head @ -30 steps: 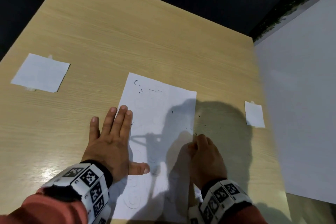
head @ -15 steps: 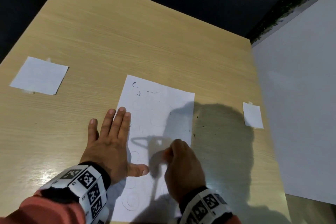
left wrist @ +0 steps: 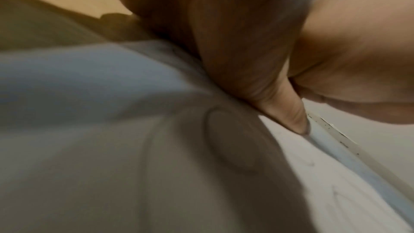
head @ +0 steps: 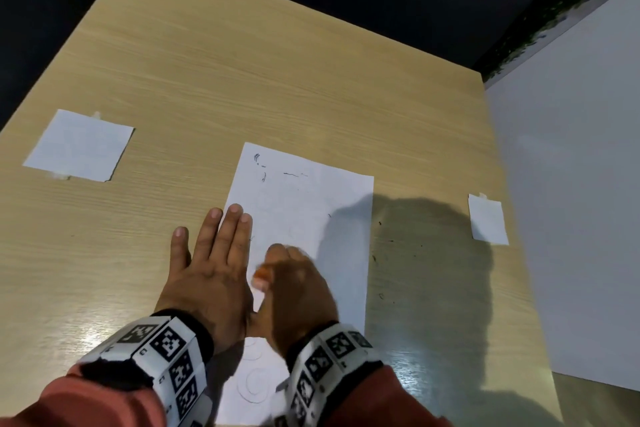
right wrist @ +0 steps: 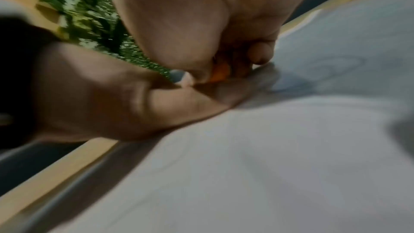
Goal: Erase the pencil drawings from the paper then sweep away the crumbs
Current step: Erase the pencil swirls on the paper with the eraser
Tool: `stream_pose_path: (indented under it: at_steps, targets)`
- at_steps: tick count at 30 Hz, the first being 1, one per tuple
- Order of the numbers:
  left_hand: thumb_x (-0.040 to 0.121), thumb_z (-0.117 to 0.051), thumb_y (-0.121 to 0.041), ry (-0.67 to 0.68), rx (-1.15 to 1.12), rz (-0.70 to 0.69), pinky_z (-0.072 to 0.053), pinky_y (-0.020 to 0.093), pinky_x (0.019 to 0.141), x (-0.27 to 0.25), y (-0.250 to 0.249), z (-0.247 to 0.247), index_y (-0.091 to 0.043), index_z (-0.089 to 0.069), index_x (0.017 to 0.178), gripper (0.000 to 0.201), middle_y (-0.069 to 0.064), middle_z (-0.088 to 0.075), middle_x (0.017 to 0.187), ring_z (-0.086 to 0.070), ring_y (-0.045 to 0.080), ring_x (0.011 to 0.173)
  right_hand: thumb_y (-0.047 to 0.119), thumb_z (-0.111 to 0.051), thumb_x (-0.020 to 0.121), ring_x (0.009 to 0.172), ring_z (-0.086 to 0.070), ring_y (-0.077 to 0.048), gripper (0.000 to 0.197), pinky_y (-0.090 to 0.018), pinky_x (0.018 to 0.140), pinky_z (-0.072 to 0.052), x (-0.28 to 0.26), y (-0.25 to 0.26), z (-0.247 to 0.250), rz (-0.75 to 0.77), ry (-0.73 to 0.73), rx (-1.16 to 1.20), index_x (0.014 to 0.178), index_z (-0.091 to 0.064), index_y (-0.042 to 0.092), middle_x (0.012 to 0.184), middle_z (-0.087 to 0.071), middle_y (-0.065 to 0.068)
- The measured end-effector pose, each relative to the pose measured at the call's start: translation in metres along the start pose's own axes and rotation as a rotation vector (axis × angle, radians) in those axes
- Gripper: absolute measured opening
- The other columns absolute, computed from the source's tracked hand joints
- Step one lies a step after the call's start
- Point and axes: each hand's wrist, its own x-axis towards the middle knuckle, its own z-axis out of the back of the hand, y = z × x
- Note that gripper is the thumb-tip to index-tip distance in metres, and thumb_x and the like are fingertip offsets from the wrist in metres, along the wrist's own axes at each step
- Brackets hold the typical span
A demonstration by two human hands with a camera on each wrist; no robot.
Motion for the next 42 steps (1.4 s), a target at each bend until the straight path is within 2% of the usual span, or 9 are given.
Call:
stream_pose_path:
  at_steps: [4, 9, 17, 23, 28, 30, 35, 40, 42]
  targets:
    - [0.047, -0.025, -0.101, 0.022, 0.021, -0.001, 0.025, 0.053, 0.110, 0.002, 0.001, -0.002, -0.016, 0.045, 0.133, 0.141, -0.001, 0.052, 0.141, 0.043, 0.021, 0.135, 0.022, -0.043, 0.092, 0.081, -0.052, -0.025, 0.011, -0.033, 0.066, -0.038, 0.011, -0.065, 0.038, -0.290, -0.138, -0.115, 0.084, -0.045, 0.014, 0.090, -0.056, -0.006]
    - [0.062, -0.039, -0.093, 0.065, 0.045, -0.072, 0.024, 0.044, 0.112, 0.002, 0.020, 0.003, -0.020, 0.047, 0.134, 0.135, -0.007, 0.054, 0.140, 0.048, 0.012, 0.131, 0.018, -0.042, 0.090, 0.076, -0.051, -0.024, 0.012, -0.037, 0.067, -0.046, 0.018, -0.073, 0.050, -0.333, -0.152, -0.176, 0.080, -0.045, 0.012, 0.081, -0.054, -0.004]
    - [0.047, -0.032, -0.094, -0.019, 0.017, -0.111, 0.019, 0.048, 0.114, -0.003, 0.020, 0.000, -0.015, 0.038, 0.141, 0.141, -0.002, 0.042, 0.150, 0.043, 0.014, 0.135, 0.010, -0.052, 0.079, 0.084, -0.052, -0.016, 0.028, -0.025, 0.067, -0.038, 0.003, 0.015, -0.001, 0.029, 0.018, -0.021, 0.069, -0.030, 0.024, 0.084, -0.050, 0.007]
    - [0.055, -0.042, -0.096, 0.086, 0.094, -0.067, 0.025, 0.050, 0.111, 0.000, 0.020, 0.001, -0.018, 0.053, 0.127, 0.142, -0.003, 0.060, 0.133, 0.049, 0.019, 0.130, 0.020, -0.041, 0.091, 0.071, -0.048, -0.021, 0.017, -0.033, 0.064, -0.041, 0.005, -0.063, 0.055, -0.451, -0.118, -0.128, 0.075, -0.040, 0.016, 0.074, -0.045, 0.003]
    - [0.046, -0.029, -0.094, -0.048, 0.035, -0.127, 0.020, 0.048, 0.113, -0.002, 0.023, -0.002, -0.020, 0.037, 0.143, 0.139, 0.002, 0.035, 0.155, 0.042, 0.016, 0.136, 0.009, -0.054, 0.080, 0.087, -0.054, -0.016, 0.017, -0.023, 0.071, -0.040, 0.005, 0.020, 0.007, -0.062, 0.057, 0.034, 0.080, -0.041, 0.020, 0.087, -0.050, 0.006]
    - [0.048, -0.033, -0.098, -0.069, 0.059, -0.125, 0.015, 0.049, 0.114, 0.001, 0.023, -0.002, -0.020, 0.032, 0.145, 0.141, 0.004, 0.031, 0.157, 0.033, 0.016, 0.141, 0.011, -0.049, 0.084, 0.089, -0.054, -0.017, 0.012, -0.024, 0.070, -0.039, 0.008, 0.007, 0.008, -0.085, 0.005, -0.026, 0.082, -0.043, 0.021, 0.091, -0.053, 0.005]
    - [0.056, -0.042, -0.095, 0.094, 0.088, -0.058, 0.025, 0.050, 0.112, 0.000, 0.018, 0.004, -0.018, 0.053, 0.127, 0.142, -0.004, 0.061, 0.131, 0.050, 0.018, 0.129, 0.020, -0.041, 0.089, 0.076, -0.053, -0.028, 0.014, -0.035, 0.065, -0.044, 0.011, -0.062, 0.046, -0.415, -0.148, -0.168, 0.077, -0.041, 0.013, 0.079, -0.052, -0.003]
    - [0.050, -0.037, -0.097, -0.069, 0.058, -0.127, 0.016, 0.049, 0.114, -0.002, 0.021, 0.000, -0.020, 0.036, 0.143, 0.142, 0.004, 0.034, 0.155, 0.040, 0.017, 0.138, 0.010, -0.053, 0.084, 0.086, -0.057, -0.017, 0.010, -0.025, 0.069, -0.044, 0.006, 0.010, 0.000, -0.036, -0.058, -0.060, 0.088, -0.048, 0.018, 0.093, -0.058, 0.000]
    - [0.052, -0.037, -0.097, -0.022, 0.082, -0.103, 0.018, 0.049, 0.114, -0.002, 0.021, 0.000, -0.020, 0.043, 0.138, 0.141, 0.001, 0.046, 0.148, 0.045, 0.017, 0.134, 0.016, -0.052, 0.087, 0.087, -0.056, -0.019, 0.005, -0.029, 0.070, -0.043, 0.008, -0.005, 0.003, -0.061, -0.093, -0.108, 0.090, -0.048, 0.017, 0.094, -0.057, -0.001]
